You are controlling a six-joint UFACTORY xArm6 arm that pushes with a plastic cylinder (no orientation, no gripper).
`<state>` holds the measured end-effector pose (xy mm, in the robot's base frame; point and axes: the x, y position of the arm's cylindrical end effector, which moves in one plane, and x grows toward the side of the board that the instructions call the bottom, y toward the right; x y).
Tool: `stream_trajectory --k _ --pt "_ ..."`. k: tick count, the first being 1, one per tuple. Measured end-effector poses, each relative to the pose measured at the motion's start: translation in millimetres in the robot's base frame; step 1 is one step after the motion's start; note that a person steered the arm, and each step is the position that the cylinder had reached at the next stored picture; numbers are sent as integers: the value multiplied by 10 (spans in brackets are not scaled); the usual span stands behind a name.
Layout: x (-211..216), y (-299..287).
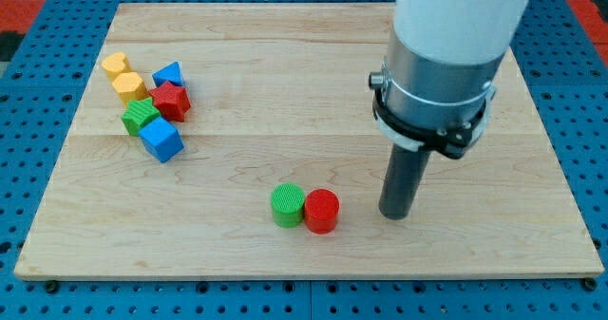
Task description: Move your arm towards bottom left
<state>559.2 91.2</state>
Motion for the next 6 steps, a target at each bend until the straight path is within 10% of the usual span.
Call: stream_trajectory --k 2,4,6 --pt "422 -234" --pt "405 -2121" --pt "-369 -3035"
